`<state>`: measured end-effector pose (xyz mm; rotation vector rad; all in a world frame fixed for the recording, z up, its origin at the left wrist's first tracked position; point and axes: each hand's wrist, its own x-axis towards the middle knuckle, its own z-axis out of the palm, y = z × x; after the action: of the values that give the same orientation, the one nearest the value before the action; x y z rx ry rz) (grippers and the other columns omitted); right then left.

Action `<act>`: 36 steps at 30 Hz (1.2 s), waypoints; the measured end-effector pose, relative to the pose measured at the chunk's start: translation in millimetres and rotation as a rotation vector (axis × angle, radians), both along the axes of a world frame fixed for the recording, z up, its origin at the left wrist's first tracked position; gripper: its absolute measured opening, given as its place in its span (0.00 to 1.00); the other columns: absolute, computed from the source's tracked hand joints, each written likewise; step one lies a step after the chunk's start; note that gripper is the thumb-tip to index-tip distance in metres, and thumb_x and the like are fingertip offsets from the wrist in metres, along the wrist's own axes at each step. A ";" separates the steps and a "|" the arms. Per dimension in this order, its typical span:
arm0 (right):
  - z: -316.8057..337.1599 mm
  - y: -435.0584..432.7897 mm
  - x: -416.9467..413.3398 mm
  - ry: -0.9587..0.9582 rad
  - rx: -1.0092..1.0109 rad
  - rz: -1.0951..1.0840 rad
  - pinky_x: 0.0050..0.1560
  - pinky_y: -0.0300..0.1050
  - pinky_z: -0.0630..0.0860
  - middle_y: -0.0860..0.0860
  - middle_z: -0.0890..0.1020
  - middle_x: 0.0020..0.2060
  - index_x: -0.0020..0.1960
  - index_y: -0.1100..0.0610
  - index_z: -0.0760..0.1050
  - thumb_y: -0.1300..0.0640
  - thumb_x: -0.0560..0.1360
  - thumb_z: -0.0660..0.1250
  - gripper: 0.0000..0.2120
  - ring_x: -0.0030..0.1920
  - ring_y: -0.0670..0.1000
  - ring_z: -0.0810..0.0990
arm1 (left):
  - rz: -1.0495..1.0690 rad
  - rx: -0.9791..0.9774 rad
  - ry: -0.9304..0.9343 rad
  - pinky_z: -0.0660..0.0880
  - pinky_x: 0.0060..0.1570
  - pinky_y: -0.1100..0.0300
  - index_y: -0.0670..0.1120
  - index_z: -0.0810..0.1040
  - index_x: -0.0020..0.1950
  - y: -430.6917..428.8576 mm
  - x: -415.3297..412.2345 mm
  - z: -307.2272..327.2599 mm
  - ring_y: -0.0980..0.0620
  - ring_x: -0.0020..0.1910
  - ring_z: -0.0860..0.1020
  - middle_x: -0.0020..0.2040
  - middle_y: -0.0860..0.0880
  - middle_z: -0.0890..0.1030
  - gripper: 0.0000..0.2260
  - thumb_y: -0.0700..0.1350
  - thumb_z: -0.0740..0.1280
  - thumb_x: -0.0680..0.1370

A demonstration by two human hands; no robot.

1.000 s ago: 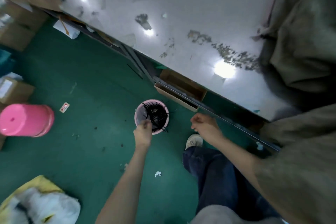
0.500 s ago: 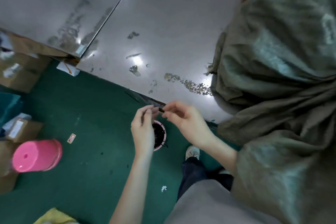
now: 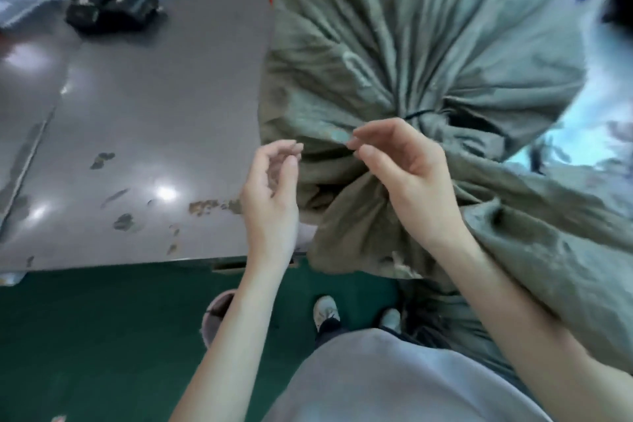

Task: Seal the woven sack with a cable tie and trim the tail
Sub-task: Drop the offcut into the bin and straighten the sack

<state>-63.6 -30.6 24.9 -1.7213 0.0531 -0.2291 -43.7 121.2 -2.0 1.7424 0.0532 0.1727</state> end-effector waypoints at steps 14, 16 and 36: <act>-21.2 -128.4 -2.9 0.008 -0.231 -0.623 0.70 0.50 0.64 0.51 0.68 0.67 0.70 0.56 0.62 0.51 0.72 0.71 0.31 0.69 0.50 0.66 | 0.065 0.405 -0.172 0.58 0.71 0.46 0.48 0.65 0.71 -77.7 27.5 -23.9 0.50 0.72 0.61 0.73 0.46 0.64 0.24 0.52 0.64 0.77; -37.3 -146.4 5.3 0.053 -0.273 -0.623 0.76 0.53 0.55 0.54 0.60 0.73 0.75 0.57 0.53 0.46 0.69 0.73 0.44 0.75 0.52 0.57 | 0.158 0.485 -0.041 0.55 0.70 0.38 0.49 0.58 0.75 -81.5 37.3 -35.5 0.47 0.74 0.56 0.76 0.45 0.57 0.33 0.58 0.67 0.74; -135.7 -182.2 43.9 0.190 0.110 -0.518 0.61 0.43 0.75 0.57 0.78 0.60 0.68 0.61 0.66 0.50 0.57 0.78 0.44 0.59 0.50 0.78 | 0.095 0.002 0.400 0.73 0.59 0.56 0.53 0.58 0.73 -50.4 75.8 -81.8 0.50 0.63 0.74 0.68 0.49 0.72 0.41 0.43 0.78 0.67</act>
<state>-19.7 -212.8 -110.9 -1.5899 0.6440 -0.4337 32.1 70.8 -83.7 1.7545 0.4275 -0.1091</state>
